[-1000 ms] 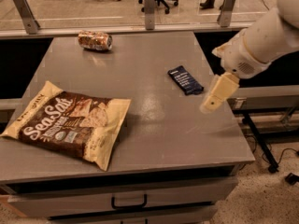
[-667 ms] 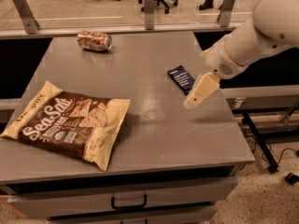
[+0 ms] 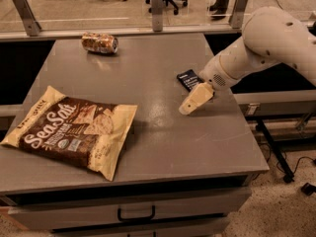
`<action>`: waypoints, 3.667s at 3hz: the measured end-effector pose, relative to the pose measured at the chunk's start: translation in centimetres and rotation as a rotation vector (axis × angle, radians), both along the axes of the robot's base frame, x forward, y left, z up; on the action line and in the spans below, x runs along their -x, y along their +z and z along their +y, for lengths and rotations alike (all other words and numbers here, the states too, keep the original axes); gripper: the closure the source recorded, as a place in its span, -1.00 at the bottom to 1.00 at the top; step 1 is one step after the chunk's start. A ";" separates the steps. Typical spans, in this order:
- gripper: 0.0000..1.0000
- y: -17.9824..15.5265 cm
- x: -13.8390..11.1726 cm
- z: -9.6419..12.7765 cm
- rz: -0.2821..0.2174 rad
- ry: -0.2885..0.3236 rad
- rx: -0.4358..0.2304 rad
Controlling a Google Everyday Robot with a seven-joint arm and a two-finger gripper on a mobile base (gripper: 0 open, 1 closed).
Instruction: Move rxbar blueberry near brown chip bag
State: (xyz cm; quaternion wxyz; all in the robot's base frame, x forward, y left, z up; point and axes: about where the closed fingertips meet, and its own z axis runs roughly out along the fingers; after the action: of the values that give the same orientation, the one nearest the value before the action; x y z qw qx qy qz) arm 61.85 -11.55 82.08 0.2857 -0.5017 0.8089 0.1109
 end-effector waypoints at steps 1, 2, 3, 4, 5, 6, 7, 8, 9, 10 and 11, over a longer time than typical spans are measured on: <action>-0.19 -0.6 -0.7 -0.4 0.015 -0.030 -0.009; 0.27 0.2 -0.7 -0.4 0.015 -0.030 -0.009; 0.74 1.2 -0.7 -0.4 0.015 -0.030 -0.009; 1.00 1.3 -0.7 -0.4 0.015 -0.030 -0.009; 1.00 4.6 -0.2 0.3 -0.045 0.026 -0.035; 1.00 13.2 0.6 0.1 -0.208 0.136 -0.061; 1.00 14.4 0.3 0.1 -0.237 0.148 -0.061; 1.00 14.0 0.5 0.4 -0.228 0.167 -0.062; 1.00 10.7 2.7 2.4 -0.173 0.281 -0.046; 1.00 6.8 5.3 3.6 -0.106 0.382 -0.033; 1.00 4.6 7.3 5.7 -0.055 0.469 -0.048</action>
Offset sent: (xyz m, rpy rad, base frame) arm 0.0119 0.0023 0.0368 0.0771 -0.0260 -0.0008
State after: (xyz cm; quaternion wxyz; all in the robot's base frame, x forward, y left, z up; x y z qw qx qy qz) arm 54.55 -5.85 86.69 0.2858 -0.6718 0.6594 0.1795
